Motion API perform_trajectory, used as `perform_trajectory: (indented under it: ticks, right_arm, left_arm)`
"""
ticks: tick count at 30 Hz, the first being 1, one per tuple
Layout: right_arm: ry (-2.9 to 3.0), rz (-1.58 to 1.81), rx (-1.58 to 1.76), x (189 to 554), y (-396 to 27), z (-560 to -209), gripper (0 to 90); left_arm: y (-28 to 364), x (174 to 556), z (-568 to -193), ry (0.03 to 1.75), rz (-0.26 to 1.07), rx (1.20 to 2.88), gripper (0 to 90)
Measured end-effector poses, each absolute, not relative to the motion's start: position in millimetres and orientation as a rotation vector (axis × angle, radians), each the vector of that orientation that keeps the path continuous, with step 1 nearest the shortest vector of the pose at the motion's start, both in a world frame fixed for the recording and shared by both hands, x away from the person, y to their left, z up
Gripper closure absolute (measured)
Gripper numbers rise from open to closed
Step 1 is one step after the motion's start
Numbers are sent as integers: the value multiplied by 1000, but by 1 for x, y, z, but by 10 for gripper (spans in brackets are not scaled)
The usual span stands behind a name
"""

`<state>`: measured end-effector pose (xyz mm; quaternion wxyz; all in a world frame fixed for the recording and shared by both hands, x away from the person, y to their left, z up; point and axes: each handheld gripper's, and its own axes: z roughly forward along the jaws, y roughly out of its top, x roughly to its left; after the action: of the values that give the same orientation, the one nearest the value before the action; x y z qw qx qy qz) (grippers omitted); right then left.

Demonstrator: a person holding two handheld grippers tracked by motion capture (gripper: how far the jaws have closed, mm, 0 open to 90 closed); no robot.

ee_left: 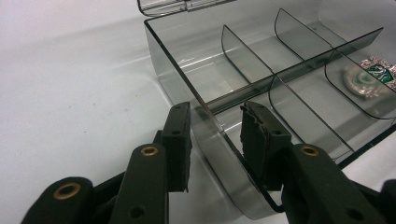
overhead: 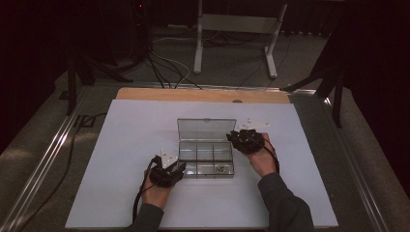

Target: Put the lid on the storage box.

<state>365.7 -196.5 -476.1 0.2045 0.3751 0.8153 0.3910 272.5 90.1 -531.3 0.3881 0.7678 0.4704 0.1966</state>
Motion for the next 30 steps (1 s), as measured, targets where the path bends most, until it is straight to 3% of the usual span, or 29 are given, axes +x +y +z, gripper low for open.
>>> perform_trajectory:
  ticks: [23, 30]
  right_arm:
    - [2265, 1077, 1018, 356, -200, -474, 787]
    - [2267, 1075, 1006, 354, -200, -474, 787]
  left_arm:
    - [91, 272, -531, 1188, 497, 1949, 650]
    - [94, 271, -529, 1164, 505, 1927, 608]
